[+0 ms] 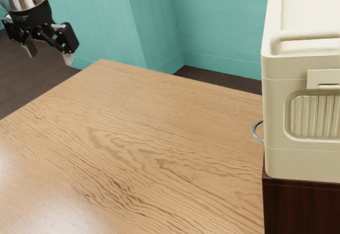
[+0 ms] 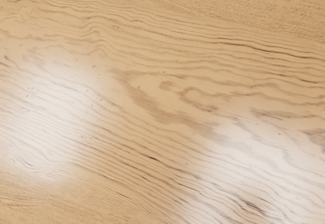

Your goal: Pull the drawer handle with one arm to open the drawer

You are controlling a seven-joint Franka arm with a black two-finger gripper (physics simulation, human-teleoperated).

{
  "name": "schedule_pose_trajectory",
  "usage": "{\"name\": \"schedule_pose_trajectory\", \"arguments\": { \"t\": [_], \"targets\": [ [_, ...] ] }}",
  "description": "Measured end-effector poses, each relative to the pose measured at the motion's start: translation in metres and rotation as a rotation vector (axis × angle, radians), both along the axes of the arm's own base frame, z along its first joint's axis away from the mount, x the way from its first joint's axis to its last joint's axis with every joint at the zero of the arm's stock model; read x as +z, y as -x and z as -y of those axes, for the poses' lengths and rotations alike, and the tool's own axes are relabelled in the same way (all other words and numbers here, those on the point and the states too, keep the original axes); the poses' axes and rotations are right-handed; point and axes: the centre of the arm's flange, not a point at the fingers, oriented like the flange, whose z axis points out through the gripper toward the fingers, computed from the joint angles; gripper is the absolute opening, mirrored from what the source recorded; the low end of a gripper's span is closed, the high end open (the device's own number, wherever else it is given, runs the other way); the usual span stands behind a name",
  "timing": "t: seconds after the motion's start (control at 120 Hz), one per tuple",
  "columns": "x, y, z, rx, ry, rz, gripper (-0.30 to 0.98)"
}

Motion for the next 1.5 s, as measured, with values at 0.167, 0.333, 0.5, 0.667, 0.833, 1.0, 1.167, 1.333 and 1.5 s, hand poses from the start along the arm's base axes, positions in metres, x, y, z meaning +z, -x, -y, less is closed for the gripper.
{"name": "schedule_pose_trajectory", "arguments": {
  "t": [0.167,0.333,0.5,0.667,0.833,1.0,1.167,1.333,1.5],
  "targets": [
    [-0.008,-0.007,0.025,-0.037,0.005,-0.02,0.69],
    [-0.035,-0.023,0.047,-0.073,0.023,-0.089,0.69],
    [-0.055,-0.034,0.041,-0.089,0.026,-0.127,0.69],
    [-0.068,-0.051,0.033,-0.249,0.01,-0.145,0.69],
    [-0.079,-0.062,0.062,-0.496,-0.003,-0.181,0.69],
    [-0.093,-0.081,0.093,-0.806,0.007,-0.195,0.69],
    [-0.103,-0.09,0.112,-1.057,-0.021,-0.222,0.69],
    [-0.118,-0.103,0.131,-1.328,-0.055,-0.212,0.69],
    [-0.133,-0.111,0.144,-1.559,-0.046,-0.175,0.69]
  ]
}}
